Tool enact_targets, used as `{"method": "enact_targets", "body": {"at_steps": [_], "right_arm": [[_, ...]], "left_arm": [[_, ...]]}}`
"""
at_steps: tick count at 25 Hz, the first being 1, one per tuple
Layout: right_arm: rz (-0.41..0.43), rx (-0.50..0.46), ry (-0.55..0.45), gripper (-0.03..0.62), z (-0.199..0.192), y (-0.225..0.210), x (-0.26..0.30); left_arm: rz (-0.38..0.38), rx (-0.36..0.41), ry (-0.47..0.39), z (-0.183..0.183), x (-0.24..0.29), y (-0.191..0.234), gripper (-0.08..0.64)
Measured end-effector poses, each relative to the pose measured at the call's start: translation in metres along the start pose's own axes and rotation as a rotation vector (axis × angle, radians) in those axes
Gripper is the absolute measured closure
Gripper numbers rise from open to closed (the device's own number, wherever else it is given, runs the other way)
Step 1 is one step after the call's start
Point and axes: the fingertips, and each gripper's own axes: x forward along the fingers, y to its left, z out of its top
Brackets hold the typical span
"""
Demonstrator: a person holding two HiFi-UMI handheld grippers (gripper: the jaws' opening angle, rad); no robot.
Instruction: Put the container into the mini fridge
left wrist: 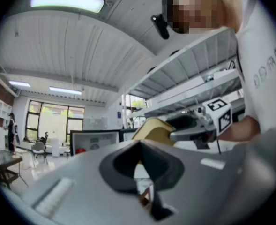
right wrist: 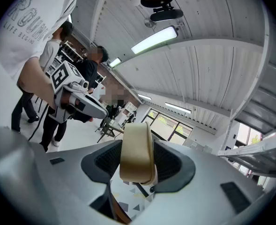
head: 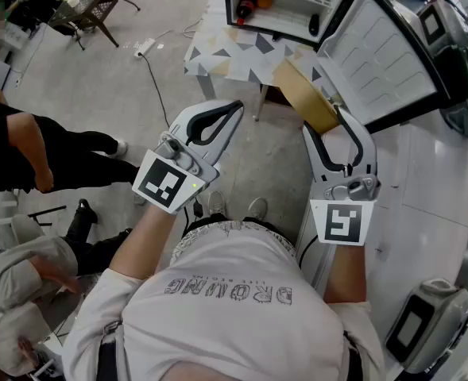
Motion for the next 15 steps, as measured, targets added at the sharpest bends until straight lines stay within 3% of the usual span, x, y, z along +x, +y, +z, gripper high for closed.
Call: {"method": "enact_targets", "body": {"at_steps": [15], "right_arm": [[-0.017,0.021,-0.021,0.385,-0.024,-0.023,-0.024]], "left_arm": [[-0.003,0.014,0.017,-0.003,0.027,-0.033,0.552]]}}
